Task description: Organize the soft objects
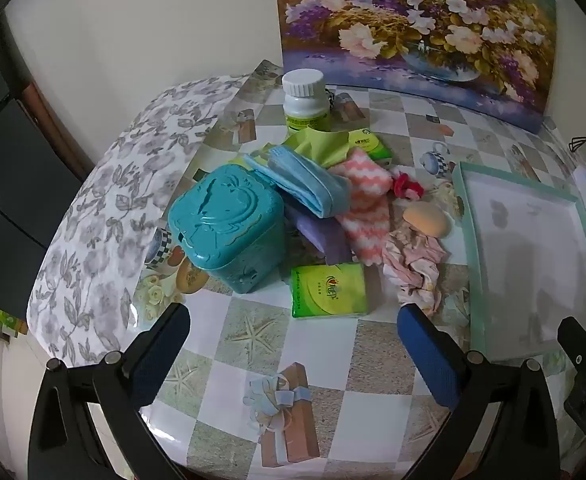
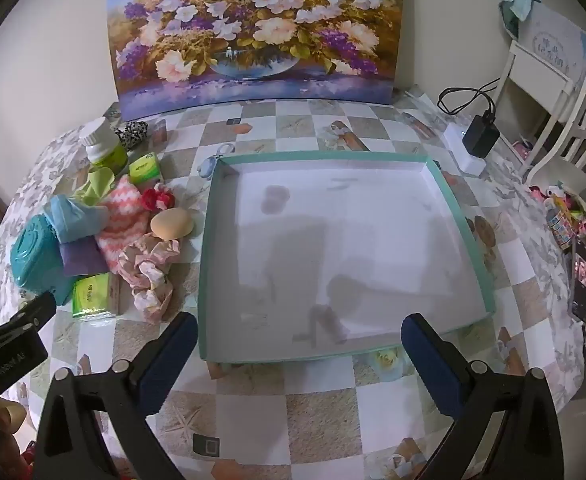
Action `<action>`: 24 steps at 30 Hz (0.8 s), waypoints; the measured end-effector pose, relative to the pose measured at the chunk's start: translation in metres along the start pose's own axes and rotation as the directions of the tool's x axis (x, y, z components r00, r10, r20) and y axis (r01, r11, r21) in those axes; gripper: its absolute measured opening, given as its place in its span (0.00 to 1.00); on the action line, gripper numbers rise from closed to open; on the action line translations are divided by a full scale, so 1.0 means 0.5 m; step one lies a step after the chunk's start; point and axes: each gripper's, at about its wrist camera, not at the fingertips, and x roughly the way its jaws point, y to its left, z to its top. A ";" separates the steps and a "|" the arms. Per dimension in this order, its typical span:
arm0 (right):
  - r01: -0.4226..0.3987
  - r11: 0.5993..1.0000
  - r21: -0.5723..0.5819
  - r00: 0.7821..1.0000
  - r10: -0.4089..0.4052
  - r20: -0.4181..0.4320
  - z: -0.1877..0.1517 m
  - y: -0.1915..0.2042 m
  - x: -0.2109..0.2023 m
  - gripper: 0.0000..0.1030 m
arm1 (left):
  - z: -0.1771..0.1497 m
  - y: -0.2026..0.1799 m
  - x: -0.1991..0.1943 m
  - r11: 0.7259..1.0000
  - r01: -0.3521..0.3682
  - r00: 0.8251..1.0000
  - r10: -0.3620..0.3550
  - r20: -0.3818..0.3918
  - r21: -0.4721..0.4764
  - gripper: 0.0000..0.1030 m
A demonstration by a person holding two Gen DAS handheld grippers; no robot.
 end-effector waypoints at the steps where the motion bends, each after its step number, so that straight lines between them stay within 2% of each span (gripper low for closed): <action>1: -0.003 1.000 0.001 1.000 0.003 0.001 0.000 0.000 0.000 1.00 | 0.000 0.001 0.001 1.000 0.000 1.000 0.000 -0.004 -0.005 1.00; 9: 0.007 1.000 -0.002 1.000 -0.007 0.006 0.001 0.000 -0.003 1.00 | -0.002 0.002 0.005 1.000 0.018 1.000 -0.018 -0.003 0.008 1.00; 13: 0.000 1.000 0.002 1.000 0.000 0.011 -0.011 0.001 -0.003 1.00 | -0.003 -0.007 0.004 1.000 -0.003 1.000 0.003 -0.008 0.023 1.00; 24: 0.015 0.999 -0.030 1.000 -0.015 -0.004 -0.005 0.014 0.002 1.00 | -0.001 0.002 -0.001 1.000 0.030 1.000 -0.030 -0.005 0.001 1.00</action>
